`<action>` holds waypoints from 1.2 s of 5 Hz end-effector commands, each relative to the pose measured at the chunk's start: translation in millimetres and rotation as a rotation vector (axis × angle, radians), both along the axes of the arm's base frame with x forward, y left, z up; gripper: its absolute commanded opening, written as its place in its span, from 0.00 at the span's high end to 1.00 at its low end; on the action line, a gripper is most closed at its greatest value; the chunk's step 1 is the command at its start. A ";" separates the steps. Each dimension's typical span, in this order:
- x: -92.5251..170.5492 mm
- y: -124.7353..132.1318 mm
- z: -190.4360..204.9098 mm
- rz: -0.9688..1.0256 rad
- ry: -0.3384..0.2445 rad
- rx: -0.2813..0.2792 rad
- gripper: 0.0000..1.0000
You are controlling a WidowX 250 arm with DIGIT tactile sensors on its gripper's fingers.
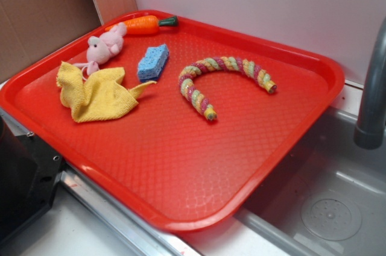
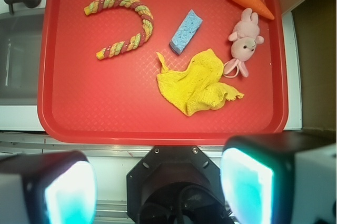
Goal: Grab the pink bunny.
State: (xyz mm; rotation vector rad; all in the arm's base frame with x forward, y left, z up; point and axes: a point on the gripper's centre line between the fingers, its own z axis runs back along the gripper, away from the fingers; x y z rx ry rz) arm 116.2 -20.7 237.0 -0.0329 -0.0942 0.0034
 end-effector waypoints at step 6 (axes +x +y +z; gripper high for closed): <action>74.4 117.4 -109.7 0.412 -0.069 0.142 0.00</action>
